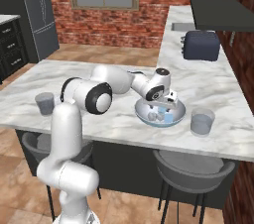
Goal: There are four ice cubes in the ice bowl. Place two ice cubes in each glass of water.
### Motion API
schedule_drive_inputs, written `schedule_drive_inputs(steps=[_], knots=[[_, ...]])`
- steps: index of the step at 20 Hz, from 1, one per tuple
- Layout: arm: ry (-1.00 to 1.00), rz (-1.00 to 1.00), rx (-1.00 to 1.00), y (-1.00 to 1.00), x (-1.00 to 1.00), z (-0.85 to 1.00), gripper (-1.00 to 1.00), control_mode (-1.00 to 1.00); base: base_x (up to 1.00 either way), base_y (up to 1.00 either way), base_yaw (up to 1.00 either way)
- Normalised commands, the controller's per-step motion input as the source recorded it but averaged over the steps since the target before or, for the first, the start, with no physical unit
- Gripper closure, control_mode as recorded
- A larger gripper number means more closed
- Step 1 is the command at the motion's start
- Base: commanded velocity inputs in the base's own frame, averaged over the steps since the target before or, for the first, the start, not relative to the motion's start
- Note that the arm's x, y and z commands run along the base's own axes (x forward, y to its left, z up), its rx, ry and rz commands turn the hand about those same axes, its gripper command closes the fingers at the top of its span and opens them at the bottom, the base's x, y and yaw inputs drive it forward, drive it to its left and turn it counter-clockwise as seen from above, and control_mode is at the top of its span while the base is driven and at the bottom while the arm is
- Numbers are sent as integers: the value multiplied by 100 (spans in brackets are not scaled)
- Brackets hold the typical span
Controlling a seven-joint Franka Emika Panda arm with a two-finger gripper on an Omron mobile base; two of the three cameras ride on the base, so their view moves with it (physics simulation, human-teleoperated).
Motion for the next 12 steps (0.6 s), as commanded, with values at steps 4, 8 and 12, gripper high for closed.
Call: schedule_drive_inputs(steps=[4,8,12], knots=[[0,0,0,0,44,-28,-100,-100,0,0,0],[0,0,0,-9,39,-18,-100,-100,0,0,0],[0,0,0,-23,26,-14,-100,-100,0,0,0]])
